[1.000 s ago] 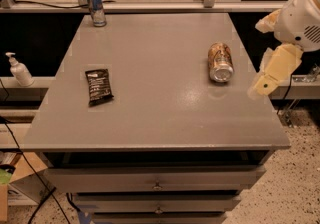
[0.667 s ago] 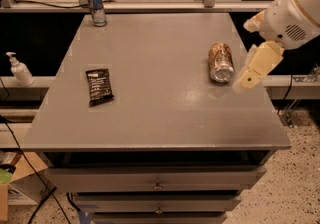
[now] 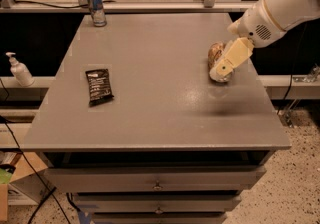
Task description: Place orange can upright
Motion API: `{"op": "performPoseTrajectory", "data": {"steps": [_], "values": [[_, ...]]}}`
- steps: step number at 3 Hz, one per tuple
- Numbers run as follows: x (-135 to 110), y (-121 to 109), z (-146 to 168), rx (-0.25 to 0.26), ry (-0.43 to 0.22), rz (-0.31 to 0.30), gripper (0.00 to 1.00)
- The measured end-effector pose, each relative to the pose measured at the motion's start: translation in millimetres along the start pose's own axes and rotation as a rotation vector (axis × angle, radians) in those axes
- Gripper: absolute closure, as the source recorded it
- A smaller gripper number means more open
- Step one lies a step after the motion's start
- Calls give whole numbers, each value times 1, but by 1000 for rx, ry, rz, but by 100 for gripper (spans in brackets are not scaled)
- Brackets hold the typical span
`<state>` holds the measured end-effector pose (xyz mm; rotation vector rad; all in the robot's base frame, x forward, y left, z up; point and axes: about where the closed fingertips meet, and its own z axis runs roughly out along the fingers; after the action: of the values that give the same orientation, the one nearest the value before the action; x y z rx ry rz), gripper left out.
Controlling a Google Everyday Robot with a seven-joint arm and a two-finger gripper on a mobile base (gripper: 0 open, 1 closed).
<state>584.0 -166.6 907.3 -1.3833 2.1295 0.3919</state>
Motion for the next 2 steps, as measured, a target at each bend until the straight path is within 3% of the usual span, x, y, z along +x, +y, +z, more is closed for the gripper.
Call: {"op": "performPoseTrajectory", "data": {"steps": [1, 2], "values": [[1, -2, 5, -6, -1, 6, 0], [5, -1, 17, -15, 63, 20, 0]]}}
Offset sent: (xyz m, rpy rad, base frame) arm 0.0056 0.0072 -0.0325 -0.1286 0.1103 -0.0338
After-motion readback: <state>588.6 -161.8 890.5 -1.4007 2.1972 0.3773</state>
